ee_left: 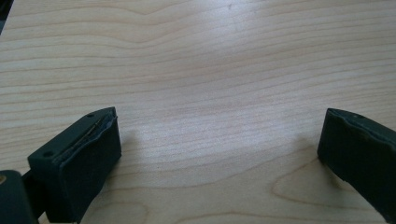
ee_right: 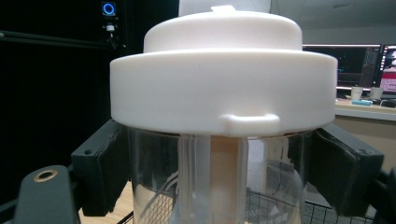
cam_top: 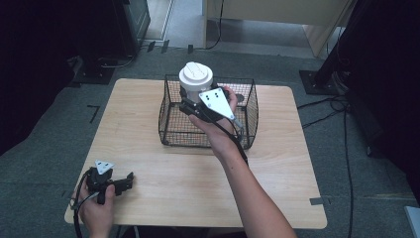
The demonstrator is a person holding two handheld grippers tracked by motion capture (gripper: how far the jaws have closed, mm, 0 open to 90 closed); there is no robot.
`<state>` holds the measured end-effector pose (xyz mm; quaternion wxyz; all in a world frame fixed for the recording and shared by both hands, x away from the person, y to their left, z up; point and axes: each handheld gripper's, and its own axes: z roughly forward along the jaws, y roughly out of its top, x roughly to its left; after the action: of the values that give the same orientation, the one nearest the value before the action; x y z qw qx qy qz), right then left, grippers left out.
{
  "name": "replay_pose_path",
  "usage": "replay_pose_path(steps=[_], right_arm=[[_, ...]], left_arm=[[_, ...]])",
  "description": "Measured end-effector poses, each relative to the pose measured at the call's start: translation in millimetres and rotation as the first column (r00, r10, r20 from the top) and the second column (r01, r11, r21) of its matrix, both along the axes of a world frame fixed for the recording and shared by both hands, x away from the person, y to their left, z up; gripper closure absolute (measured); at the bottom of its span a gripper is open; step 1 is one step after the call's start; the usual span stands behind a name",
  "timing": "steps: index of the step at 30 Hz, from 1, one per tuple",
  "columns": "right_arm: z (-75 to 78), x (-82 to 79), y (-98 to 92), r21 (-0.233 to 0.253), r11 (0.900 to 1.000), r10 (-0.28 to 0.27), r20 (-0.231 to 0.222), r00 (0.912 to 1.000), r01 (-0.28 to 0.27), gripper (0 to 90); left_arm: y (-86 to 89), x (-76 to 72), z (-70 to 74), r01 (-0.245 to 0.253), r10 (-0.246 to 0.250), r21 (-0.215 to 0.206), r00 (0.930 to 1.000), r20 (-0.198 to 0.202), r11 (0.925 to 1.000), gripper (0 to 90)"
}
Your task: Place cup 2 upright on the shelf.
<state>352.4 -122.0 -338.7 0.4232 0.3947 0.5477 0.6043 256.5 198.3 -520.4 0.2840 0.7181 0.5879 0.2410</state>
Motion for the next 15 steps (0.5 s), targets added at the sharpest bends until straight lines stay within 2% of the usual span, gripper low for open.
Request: replay_pose_path(steps=[6, 11, 15], right_arm=[[-6.1, 15.8, 3.9, -0.008, 1.000, 0.001, -0.013, 0.9999, -0.001, 16.0], [-22.0, 35.1, 6.3, -0.029, 1.000, -0.007, -0.032, 0.9995, 0.006, 16.0], [-29.2, 43.5, 5.8, -0.029, 1.000, -0.010, -0.043, 0.9990, 0.009, 16.0]], left_arm=[[0.1, 0.0, -0.1, 0.000, 0.000, 0.001, 1.0000, 0.001, 1.0000, 0.0], [0.1, 0.0, -0.1, 0.000, 0.000, 0.001, 1.0000, 0.001, 1.0000, 0.0], [0.1, 0.0, 0.0, 0.000, 0.000, 0.001, 1.0000, 0.001, 1.0000, 0.0]])
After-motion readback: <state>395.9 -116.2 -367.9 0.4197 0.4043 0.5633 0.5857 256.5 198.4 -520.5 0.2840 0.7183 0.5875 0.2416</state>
